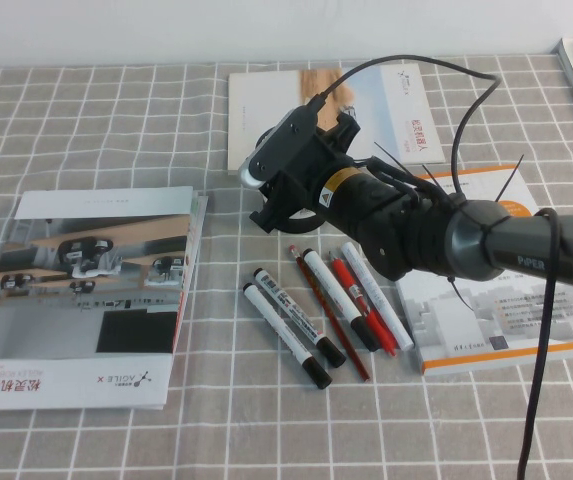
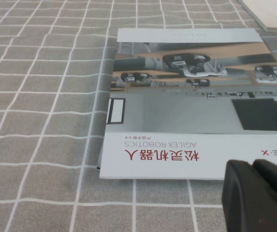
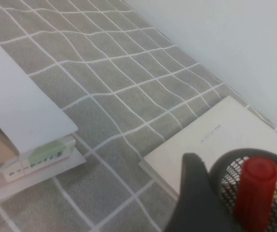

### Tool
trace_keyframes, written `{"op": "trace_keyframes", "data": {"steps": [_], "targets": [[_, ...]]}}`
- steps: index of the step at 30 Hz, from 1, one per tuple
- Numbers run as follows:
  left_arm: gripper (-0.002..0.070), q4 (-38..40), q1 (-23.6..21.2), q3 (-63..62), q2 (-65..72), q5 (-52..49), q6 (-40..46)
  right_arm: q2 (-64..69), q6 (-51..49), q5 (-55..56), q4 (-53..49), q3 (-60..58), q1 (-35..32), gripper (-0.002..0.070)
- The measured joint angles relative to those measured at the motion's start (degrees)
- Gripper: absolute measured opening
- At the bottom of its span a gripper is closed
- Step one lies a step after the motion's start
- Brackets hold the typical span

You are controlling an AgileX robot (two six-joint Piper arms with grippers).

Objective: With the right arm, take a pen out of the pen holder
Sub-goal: 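Take a marker out of the pen holder and lay it on the table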

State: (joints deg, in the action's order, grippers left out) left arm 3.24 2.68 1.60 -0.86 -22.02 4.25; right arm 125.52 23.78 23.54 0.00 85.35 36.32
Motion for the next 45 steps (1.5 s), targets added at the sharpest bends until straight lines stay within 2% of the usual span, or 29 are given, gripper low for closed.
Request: {"op": "trace_keyframes", "data": {"steps": [7, 13, 18, 20, 28, 45], "targets": [[-0.0005, 0.0, 0.0, 0.0, 0.0, 0.0, 0.0, 0.0, 0.0, 0.6, 0.6, 0.0, 0.0, 0.0322], [-0.0005, 0.0, 0.0, 0.0, 0.0, 0.0, 0.0, 0.0, 0.0, 1.0, 0.8, 0.0, 0.0, 0.0244], [-0.0005, 0.0, 0.0, 0.0, 0.0, 0.0, 0.0, 0.0, 0.0, 1.0, 0.8, 0.0, 0.0, 0.0228], [-0.0005, 0.0, 0.0, 0.0, 0.0, 0.0, 0.0, 0.0, 0.0, 1.0, 0.8, 0.0, 0.0, 0.0235], [-0.0005, 0.0, 0.0, 0.0, 0.0, 0.0, 0.0, 0.0, -0.1, 0.4, 1.1, 0.0, 0.0, 0.0353], [-0.0005, 0.0, 0.0, 0.0, 0.0, 0.0, 0.0, 0.0, -5.3, 0.7, -0.3, 0.0, 0.0, 0.0365]]}}
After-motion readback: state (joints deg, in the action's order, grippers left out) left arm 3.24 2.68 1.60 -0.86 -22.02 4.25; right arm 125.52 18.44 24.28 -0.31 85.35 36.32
